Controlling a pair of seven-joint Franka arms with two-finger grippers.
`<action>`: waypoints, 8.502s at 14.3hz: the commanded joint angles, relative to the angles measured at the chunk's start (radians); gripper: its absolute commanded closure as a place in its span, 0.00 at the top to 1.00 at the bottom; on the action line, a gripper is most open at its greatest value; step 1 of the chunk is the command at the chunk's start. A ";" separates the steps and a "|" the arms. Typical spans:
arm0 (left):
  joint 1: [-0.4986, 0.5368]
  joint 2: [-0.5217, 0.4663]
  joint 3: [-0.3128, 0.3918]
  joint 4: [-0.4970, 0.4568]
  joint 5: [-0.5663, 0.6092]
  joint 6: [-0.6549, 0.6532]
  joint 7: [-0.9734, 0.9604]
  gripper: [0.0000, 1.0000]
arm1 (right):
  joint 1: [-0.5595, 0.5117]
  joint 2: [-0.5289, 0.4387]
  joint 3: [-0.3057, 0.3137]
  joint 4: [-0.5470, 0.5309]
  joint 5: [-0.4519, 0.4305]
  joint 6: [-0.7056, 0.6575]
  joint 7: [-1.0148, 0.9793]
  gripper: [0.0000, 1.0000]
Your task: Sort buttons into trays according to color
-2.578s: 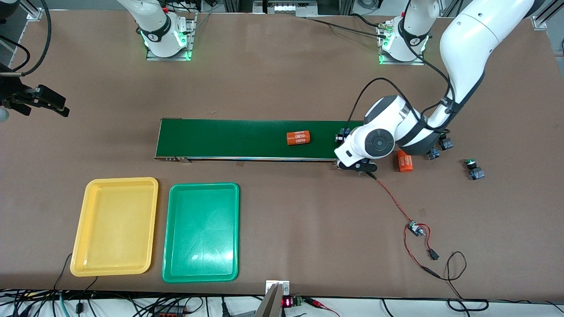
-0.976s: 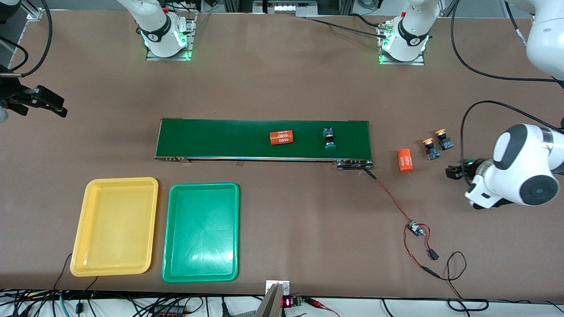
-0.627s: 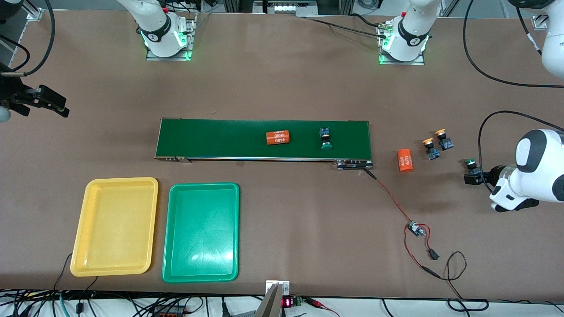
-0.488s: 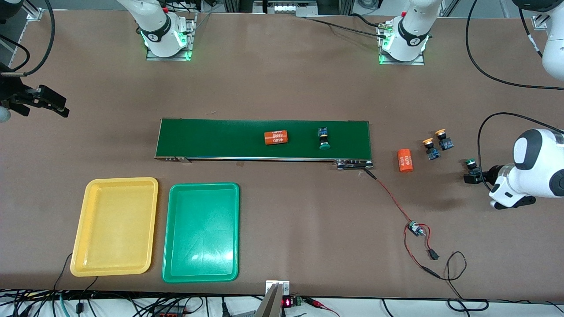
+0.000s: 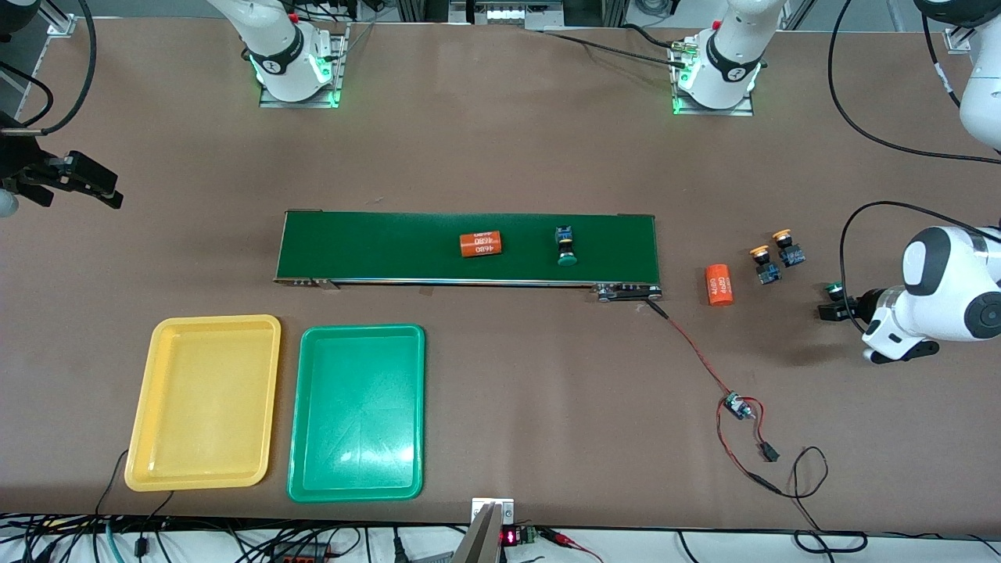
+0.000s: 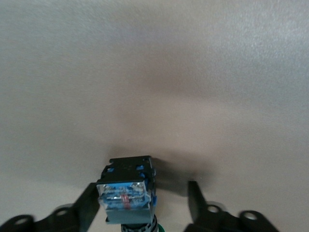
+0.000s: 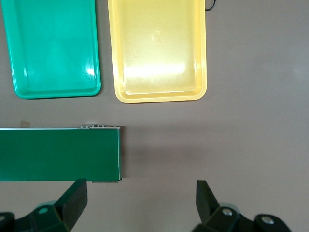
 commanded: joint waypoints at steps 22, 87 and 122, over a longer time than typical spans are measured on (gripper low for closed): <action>-0.397 -0.008 -0.435 -0.076 -0.138 -0.167 -0.423 0.78 | -0.012 0.015 -0.007 0.006 0.009 -0.013 -0.010 1.00; -0.578 0.023 -0.404 0.093 0.103 -0.461 0.709 1.00 | 0.499 0.685 -0.006 0.233 0.150 0.537 0.647 0.00; -0.507 -0.444 0.394 -0.513 -0.477 0.272 -0.032 1.00 | 0.836 0.673 -0.023 0.301 0.073 0.160 0.945 1.00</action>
